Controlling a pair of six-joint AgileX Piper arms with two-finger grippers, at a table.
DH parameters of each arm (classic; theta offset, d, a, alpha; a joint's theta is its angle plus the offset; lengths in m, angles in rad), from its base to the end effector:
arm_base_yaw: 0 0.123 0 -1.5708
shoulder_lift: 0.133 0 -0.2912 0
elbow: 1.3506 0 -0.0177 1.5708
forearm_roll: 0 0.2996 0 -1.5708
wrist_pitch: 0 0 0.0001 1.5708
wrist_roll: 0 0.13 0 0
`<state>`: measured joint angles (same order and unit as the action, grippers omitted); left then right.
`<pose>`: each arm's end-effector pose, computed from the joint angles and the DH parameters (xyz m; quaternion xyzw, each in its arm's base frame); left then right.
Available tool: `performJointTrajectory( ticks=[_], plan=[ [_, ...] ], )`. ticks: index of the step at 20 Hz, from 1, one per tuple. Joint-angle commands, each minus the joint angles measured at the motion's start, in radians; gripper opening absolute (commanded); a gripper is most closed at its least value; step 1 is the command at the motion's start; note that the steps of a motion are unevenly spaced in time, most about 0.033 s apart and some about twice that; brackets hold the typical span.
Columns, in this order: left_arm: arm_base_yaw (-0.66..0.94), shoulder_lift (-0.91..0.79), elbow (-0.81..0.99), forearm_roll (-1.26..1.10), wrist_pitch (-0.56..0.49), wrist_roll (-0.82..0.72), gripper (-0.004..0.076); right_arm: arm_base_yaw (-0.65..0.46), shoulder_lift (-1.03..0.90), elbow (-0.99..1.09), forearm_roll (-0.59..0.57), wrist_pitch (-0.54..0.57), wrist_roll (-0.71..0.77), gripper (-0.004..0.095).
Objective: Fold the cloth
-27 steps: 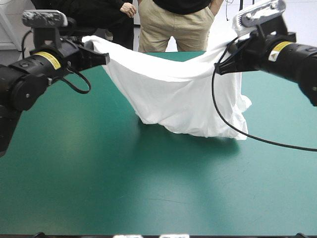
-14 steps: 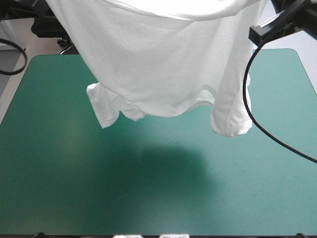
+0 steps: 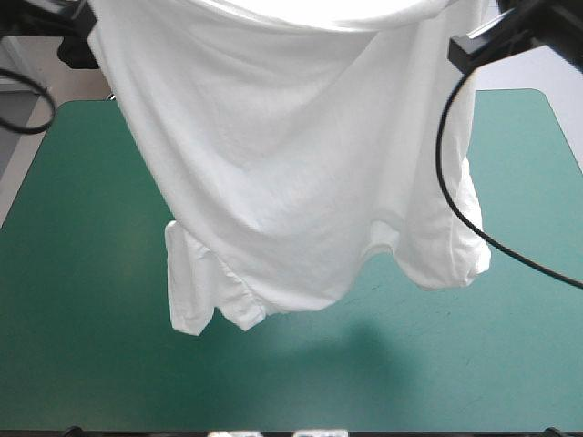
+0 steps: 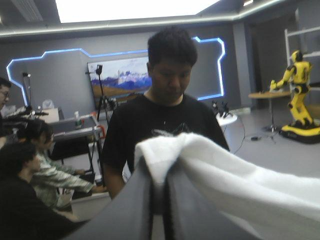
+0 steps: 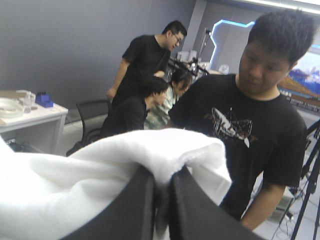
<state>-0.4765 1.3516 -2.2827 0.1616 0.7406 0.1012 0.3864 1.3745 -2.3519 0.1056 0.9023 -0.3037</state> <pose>0.2208 -0.0981 0.7136 0.1638 0.5778 -0.0695 0.7966 0.2175 0.1001 0.7054 -0.2285 0.6049 0.0832 0.7582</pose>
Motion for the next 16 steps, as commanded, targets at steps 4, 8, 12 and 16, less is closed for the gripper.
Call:
performJointTrajectory(
  ticks=[4, 8, 12, 16],
  plan=[
    [0.001, 0.204, 0.011, 0.437, -0.119, -0.335, -0.0017, -0.005, 0.178, 0.056, -0.232, -0.168, 0.160, -0.0017],
    [0.120, 0.293, 0.011, 0.338, -0.324, -0.412, -0.0017, -0.037, 0.286, 0.056, -0.292, -0.370, 0.209, -0.0017],
    [0.169, 0.303, 0.011, 0.309, -0.483, -0.396, -0.0017, -0.065, 0.305, 0.056, -0.291, -0.452, 0.224, -0.0017],
    [0.169, 0.338, 0.018, 0.272, -0.384, -0.391, -0.0017, -0.105, 0.347, 0.058, -0.221, -0.393, 0.254, -0.0017]
  ],
)
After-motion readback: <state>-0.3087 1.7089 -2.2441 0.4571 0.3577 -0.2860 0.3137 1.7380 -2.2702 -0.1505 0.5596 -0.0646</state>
